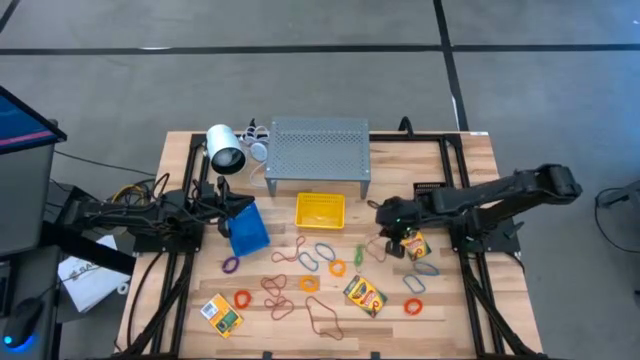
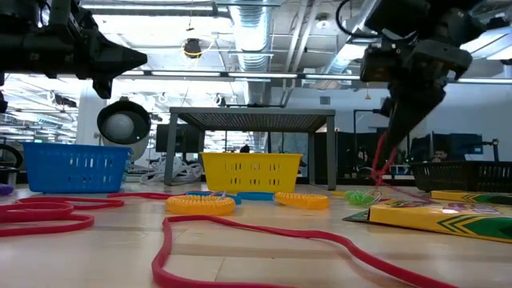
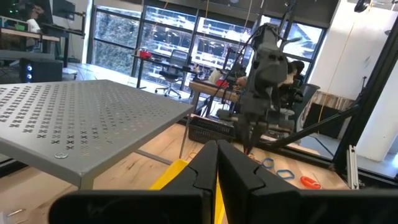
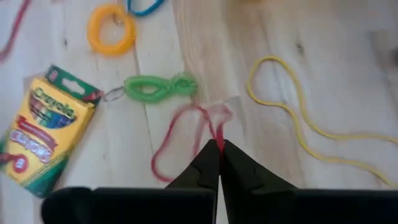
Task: Pick & Place Office Desk Supplies
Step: Put the red rubber band into the black bin
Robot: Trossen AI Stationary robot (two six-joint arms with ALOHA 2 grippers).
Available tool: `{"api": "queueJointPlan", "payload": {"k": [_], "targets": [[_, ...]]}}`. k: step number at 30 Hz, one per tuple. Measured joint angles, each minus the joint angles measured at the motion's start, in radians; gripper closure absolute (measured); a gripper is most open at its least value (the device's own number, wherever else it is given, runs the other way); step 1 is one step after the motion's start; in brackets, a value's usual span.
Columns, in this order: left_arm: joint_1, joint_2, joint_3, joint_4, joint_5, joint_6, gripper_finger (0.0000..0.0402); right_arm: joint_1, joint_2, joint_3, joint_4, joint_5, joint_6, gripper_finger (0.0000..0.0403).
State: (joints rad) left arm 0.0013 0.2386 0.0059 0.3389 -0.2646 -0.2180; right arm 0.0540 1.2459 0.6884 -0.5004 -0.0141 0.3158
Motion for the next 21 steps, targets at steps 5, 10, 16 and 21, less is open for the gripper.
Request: {"api": "queueJointPlan", "payload": {"k": [5, 10, 16, 21], "targets": [[0.0, 0.0, 0.0, 0.0, 0.0, 0.0, 0.0394, -0.054, -0.123, 0.0, -0.069, 0.024, 0.053, 0.0402], [0.0, 0.0, 0.0, -0.001, 0.0, 0.0, 0.0394, -0.105, -0.241, 0.001, -0.145, 0.06, 0.098, 0.0402], [0.0, 0.0, 0.0, -0.001, 0.0, 0.0, 0.0394, -0.162, -0.379, 0.001, -0.29, 0.102, 0.177, 0.0403], [0.0, 0.0, 0.0, -0.001, 0.0, 0.0, 0.0394, -0.189, -0.47, 0.01, -0.343, 0.116, 0.22, 0.0403]]}}
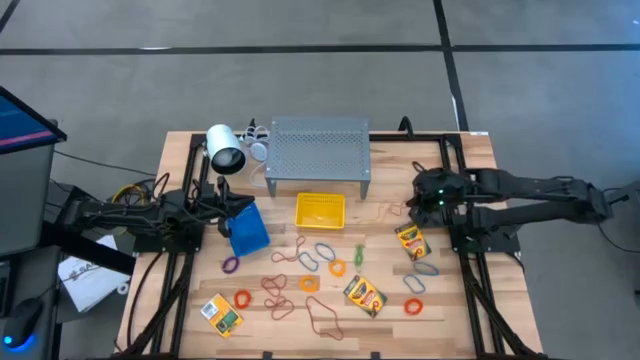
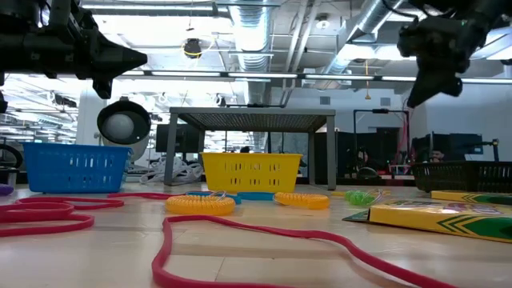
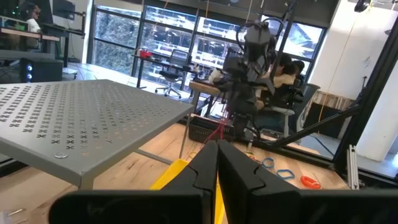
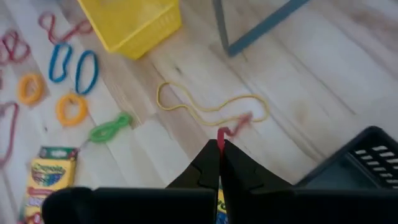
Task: Pick & Place Office Desk Supplies
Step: Put the red rubber band into the black bin
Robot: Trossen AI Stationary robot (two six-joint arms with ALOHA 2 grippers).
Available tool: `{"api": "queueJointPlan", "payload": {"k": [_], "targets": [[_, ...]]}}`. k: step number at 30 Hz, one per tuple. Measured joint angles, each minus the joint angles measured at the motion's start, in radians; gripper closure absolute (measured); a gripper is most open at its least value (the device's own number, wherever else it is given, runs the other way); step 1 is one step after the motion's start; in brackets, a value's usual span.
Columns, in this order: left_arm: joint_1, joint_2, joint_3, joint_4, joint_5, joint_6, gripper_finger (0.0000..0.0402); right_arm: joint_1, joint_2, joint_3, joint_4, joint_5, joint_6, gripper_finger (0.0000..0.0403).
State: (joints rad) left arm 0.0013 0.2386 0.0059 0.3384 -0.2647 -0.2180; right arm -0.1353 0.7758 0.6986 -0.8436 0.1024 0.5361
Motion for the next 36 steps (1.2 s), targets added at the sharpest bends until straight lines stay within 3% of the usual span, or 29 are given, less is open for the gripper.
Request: {"api": "queueJointPlan", "payload": {"k": [11, 19, 36], "targets": [[0.0, 0.0, 0.0, 0.001, 0.0, 0.0, 0.0394, -0.025, -0.092, 0.229, -0.279, 0.124, 0.011, 0.0403], [0.0, 0.0, 0.0, 0.002, 0.0, 0.0, 0.0394, -0.014, -0.103, 0.246, -0.543, 0.112, 0.134, 0.0403], [0.0, 0.0, 0.0, 0.021, 0.0, 0.0, 0.0394, 0.07, -0.013, 0.24, -0.615, 0.082, 0.23, 0.0403]]}}
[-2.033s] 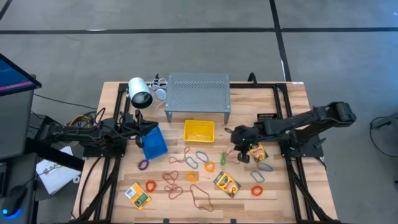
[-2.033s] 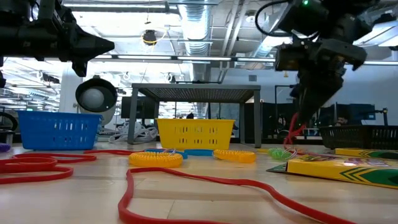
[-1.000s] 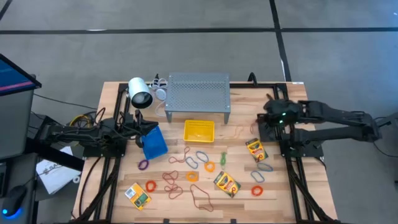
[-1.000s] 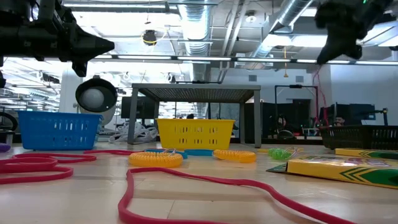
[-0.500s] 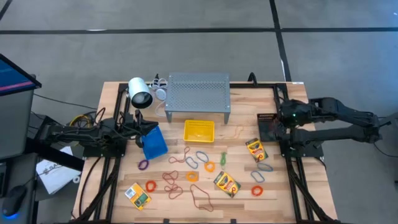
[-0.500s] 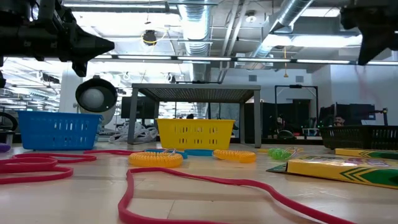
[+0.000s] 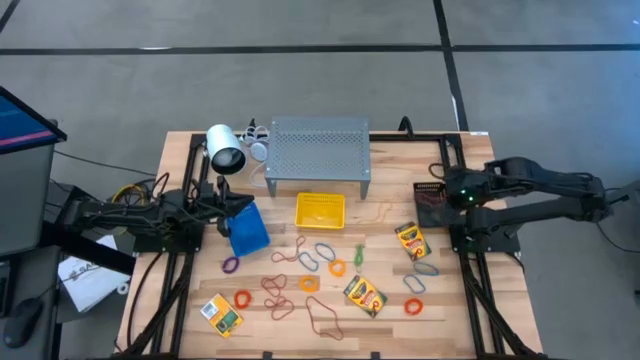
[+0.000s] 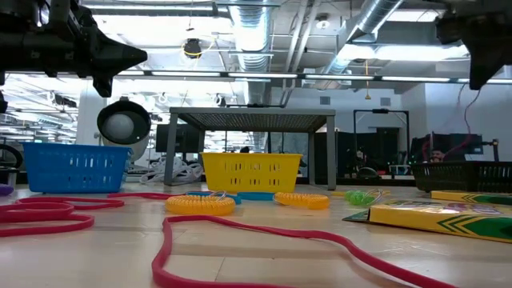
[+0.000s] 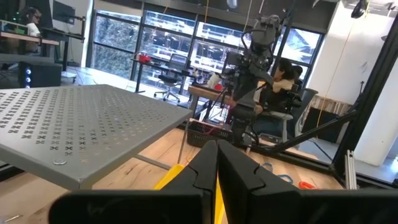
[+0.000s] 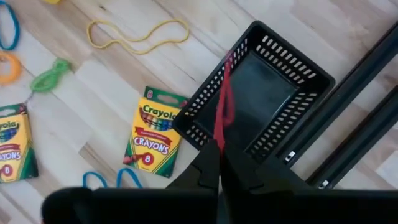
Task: Pick & Place Office Desk Supplies
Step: Put the red rubber band into the black bin
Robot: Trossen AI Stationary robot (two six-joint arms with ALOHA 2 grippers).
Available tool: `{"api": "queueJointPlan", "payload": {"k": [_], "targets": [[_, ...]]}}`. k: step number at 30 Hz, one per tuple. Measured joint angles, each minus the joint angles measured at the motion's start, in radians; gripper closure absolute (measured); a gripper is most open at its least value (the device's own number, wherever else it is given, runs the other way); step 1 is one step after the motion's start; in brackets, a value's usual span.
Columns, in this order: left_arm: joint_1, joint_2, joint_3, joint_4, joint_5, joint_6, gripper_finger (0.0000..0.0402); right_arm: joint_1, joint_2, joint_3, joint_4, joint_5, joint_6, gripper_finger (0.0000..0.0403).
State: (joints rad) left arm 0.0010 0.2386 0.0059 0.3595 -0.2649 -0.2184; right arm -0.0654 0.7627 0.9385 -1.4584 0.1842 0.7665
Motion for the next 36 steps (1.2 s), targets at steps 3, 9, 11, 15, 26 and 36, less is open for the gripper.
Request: {"api": "queueJointPlan", "payload": {"k": [3, 9, 11, 15, 26, 36], "targets": [[0.0, 0.0, 0.0, -0.001, 0.0, 0.0, 0.0394, 0.019, 0.036, -0.037, 0.0, -0.007, 0.013, 0.0403], [0.0, 0.0, 0.0, -0.001, 0.0, 0.0, 0.0394, 0.059, 0.093, -0.113, 0.015, -0.057, 0.043, 0.0403], [0.0, 0.0, 0.0, -0.002, 0.0, 0.0, 0.0394, 0.069, 0.106, -0.129, 0.039, -0.066, 0.051, 0.0403], [0.0, 0.0, 0.0, -0.003, 0.0, 0.0, 0.0394, 0.079, 0.13, -0.156, 0.09, -0.079, 0.055, 0.0403], [0.0, 0.0, 0.0, -0.004, 0.024, -0.008, 0.0394, 0.078, 0.187, -0.177, 0.147, -0.083, 0.02, 0.0403], [0.0, 0.0, 0.0, -0.004, 0.035, -0.015, 0.0394, 0.027, 0.186, -0.177, 0.155, -0.139, -0.015, 0.0353]]}}
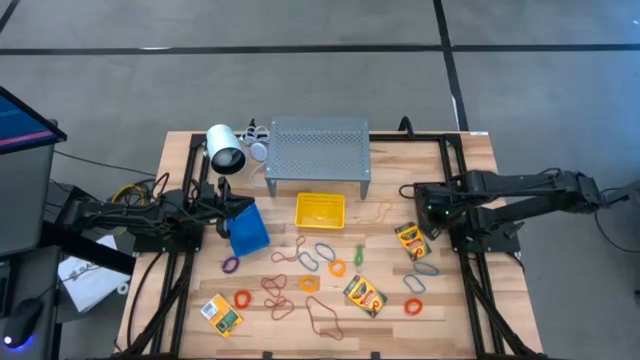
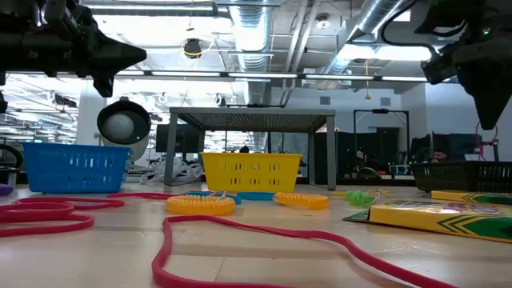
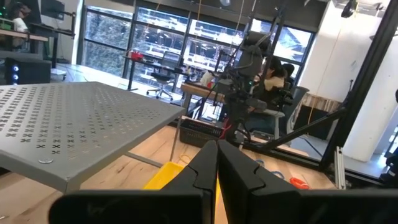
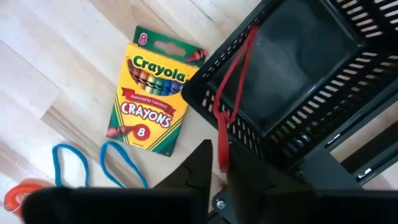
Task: Pick & Place Office Desk Supplies
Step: Put the red rubber band into the black bin, then put the green spring keychain into the yellow bin
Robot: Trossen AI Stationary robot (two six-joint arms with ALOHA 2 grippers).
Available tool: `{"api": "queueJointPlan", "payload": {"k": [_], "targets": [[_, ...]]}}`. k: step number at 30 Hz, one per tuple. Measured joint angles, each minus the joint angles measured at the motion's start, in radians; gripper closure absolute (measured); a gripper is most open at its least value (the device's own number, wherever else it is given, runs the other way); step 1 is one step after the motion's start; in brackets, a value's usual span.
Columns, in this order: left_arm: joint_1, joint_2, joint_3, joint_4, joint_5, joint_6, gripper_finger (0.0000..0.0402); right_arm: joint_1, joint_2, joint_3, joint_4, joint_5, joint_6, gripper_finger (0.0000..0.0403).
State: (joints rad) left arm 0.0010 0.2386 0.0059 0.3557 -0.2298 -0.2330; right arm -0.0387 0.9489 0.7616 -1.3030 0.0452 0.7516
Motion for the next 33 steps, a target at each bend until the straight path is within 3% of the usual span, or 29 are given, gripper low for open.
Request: {"api": "queueJointPlan", "payload": {"k": [16, 26, 33], "targets": [[0.0, 0.0, 0.0, 0.0, 0.0, -0.012, 0.0394, -0.114, 0.008, 0.003, 0.021, 0.004, -0.045, 0.0189], [0.0, 0.0, 0.0, -0.007, 0.0, -0.011, 0.0394, -0.128, 0.018, 0.004, 0.07, 0.006, -0.082, 0.0217], [0.0, 0.0, 0.0, 0.006, -0.001, -0.012, 0.0394, -0.111, -0.026, 0.004, 0.286, 0.004, -0.155, 0.0255]]}}
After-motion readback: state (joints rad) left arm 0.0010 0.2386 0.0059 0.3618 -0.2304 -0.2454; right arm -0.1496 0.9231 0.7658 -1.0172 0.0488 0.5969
